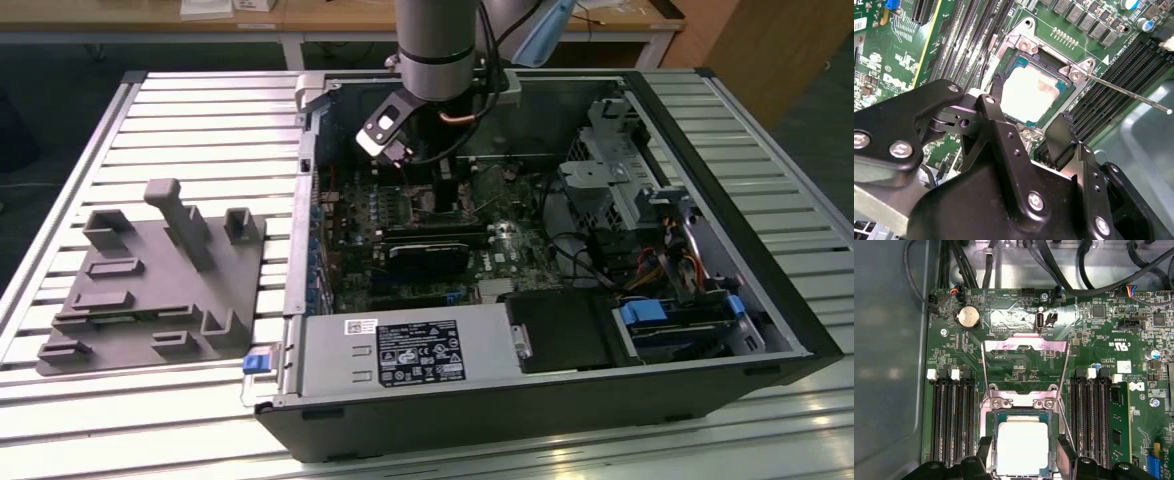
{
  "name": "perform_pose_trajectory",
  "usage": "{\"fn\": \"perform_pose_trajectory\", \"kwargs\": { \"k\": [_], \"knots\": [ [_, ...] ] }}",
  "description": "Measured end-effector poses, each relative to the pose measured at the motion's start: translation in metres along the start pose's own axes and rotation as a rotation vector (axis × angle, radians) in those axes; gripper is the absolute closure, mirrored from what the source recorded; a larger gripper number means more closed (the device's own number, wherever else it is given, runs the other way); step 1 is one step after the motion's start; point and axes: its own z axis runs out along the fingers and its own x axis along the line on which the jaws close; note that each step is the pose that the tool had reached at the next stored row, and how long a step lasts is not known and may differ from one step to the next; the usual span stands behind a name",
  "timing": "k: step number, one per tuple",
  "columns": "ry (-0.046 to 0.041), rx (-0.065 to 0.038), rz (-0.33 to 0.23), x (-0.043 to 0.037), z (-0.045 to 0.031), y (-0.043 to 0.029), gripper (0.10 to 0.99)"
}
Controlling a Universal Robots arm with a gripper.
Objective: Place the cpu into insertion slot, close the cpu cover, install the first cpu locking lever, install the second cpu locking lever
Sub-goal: 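Place the cpu into insertion slot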
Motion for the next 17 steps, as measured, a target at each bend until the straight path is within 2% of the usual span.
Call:
{"fn": "perform_pose_trajectory", "kwargs": {
  "k": [3,5,6,8,9,11,12,13,14,15,17],
  "knots": [
    [0.0000,0.000,0.000,0.0000,-0.0001,0.0000,0.486],
    [0.0000,0.000,0.000,0.0000,-0.0001,0.0000,0.612],
    [-0.0001,0.000,0.000,0.0000,-0.0002,0.0000,0.612],
    [-0.0001,0.000,0.000,0.0000,-0.0002,0.0000,0.729],
    [0.0000,0.000,0.000,0.0000,-0.0002,0.0000,0.729],
    [0.0000,0.000,0.000,0.0000,-0.0003,0.0000,0.847],
    [-0.0001,0.000,0.000,0.0000,-0.0003,0.0000,0.847],
    [-0.0001,0.000,0.000,0.0000,-0.0003,0.0000,0.906],
    [0.0000,0.000,0.000,0.0000,-0.0003,0.0000,0.906],
    [0.0000,0.000,0.000,0.0000,-0.0004,0.0000,0.961],
    [0.0000,0.000,0.000,0.0000,-0.0004,0.0000,0.980]
  ]
}}
